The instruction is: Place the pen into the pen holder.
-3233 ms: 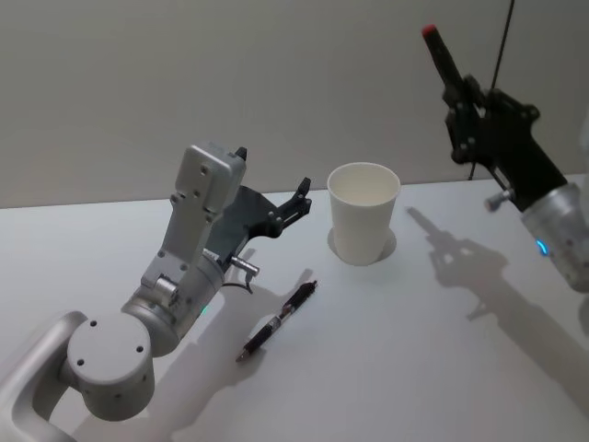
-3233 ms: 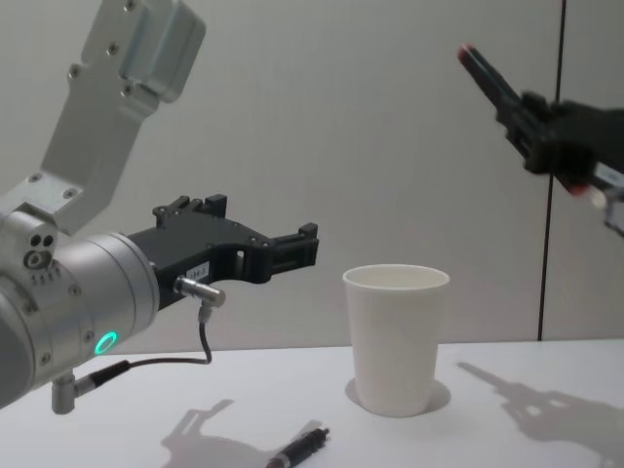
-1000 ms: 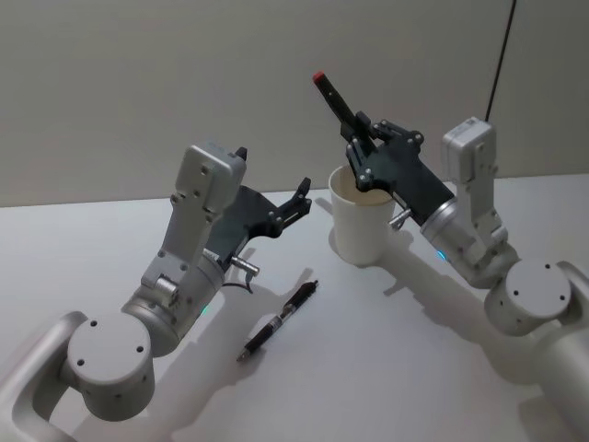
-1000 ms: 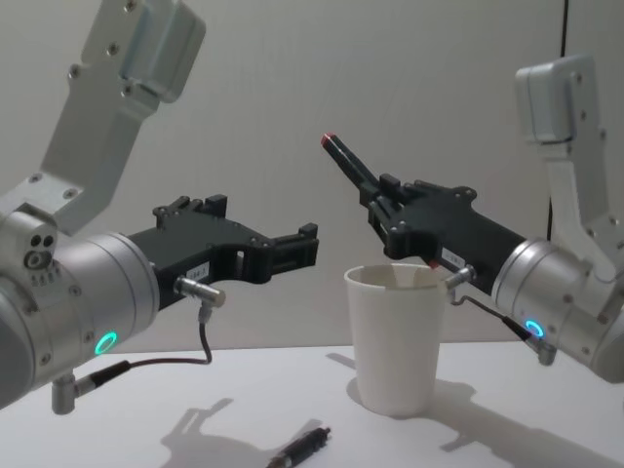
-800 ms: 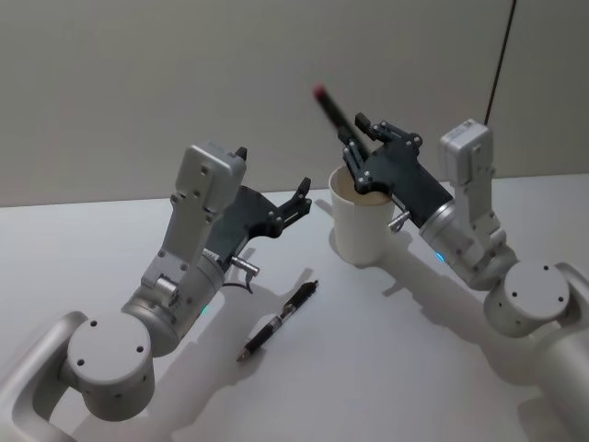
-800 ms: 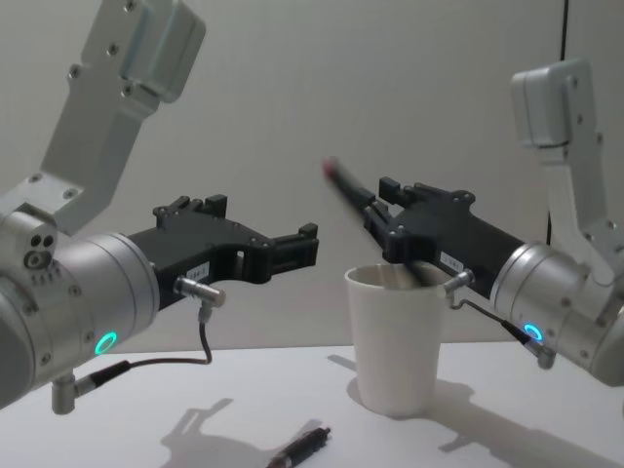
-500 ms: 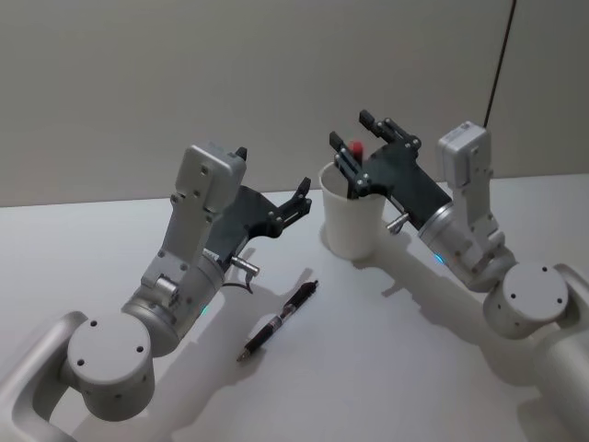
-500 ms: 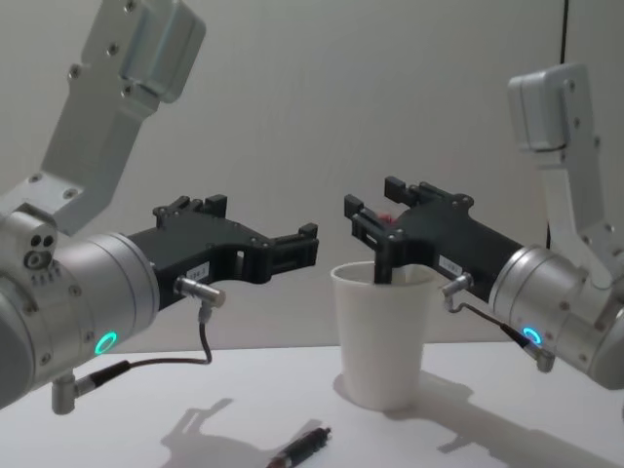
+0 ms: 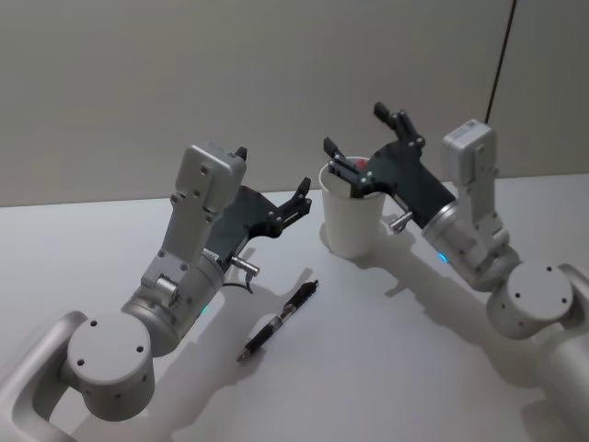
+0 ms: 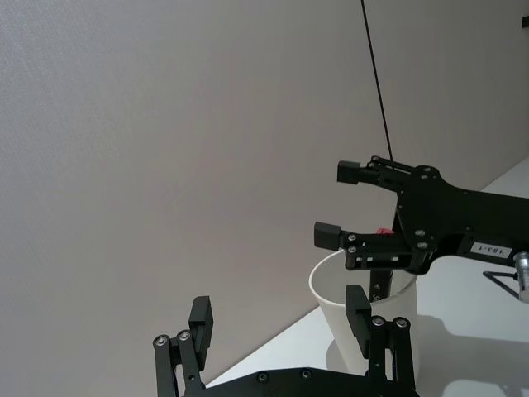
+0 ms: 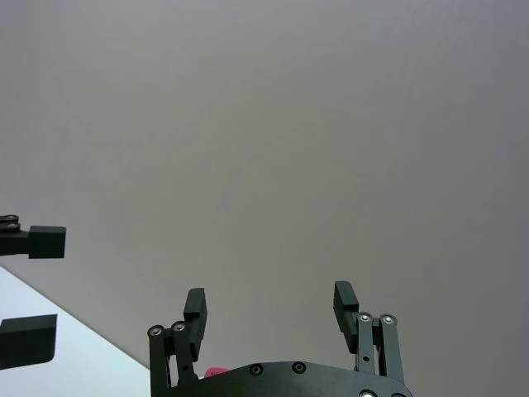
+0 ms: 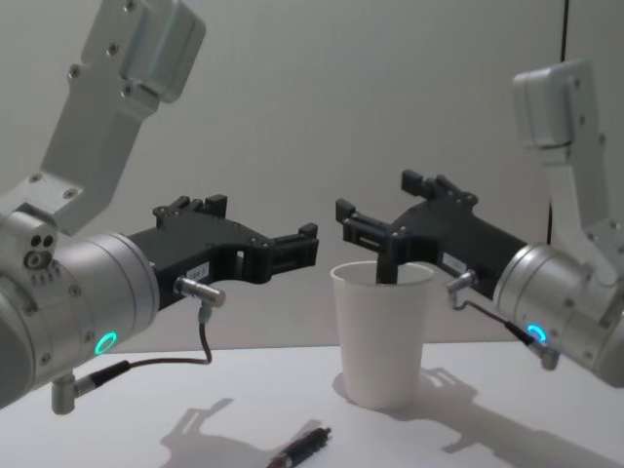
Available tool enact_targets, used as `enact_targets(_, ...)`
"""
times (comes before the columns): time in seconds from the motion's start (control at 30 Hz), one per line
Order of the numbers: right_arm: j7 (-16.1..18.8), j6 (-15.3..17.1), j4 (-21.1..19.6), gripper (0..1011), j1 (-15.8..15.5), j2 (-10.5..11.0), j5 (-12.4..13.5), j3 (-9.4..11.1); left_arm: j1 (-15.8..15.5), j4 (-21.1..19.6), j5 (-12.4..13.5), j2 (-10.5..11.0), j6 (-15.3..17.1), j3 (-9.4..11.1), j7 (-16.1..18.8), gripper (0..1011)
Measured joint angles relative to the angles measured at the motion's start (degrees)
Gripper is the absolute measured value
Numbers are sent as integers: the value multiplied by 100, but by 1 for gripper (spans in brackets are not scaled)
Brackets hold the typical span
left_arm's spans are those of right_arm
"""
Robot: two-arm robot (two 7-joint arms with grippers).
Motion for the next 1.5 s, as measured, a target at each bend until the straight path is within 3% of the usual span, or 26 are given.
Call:
enact_targets(0.07,-13,52,-110,998,-44,34,46,30,0,0,0,0,0,0,0,1001)
enact_targets(0.37,-182,377,-825,1001,-370,275,302,224,0,0,0,0,0,0,0,1001)
enact_targets(0.87,-636,1278,-2415,1001,-1333,848,865,563,0,0,0,0,0,0,0,1001)
enact_targets(1.13,-850,1658,-2955,1001,-1758,1046,1093,650,0,0,0,0,0,0,0,1001)
enact_targets(1.5,-1360,2160,-3549,1001,-2304,1249,1080,706,0,0,0,0,0,0,1,1001)
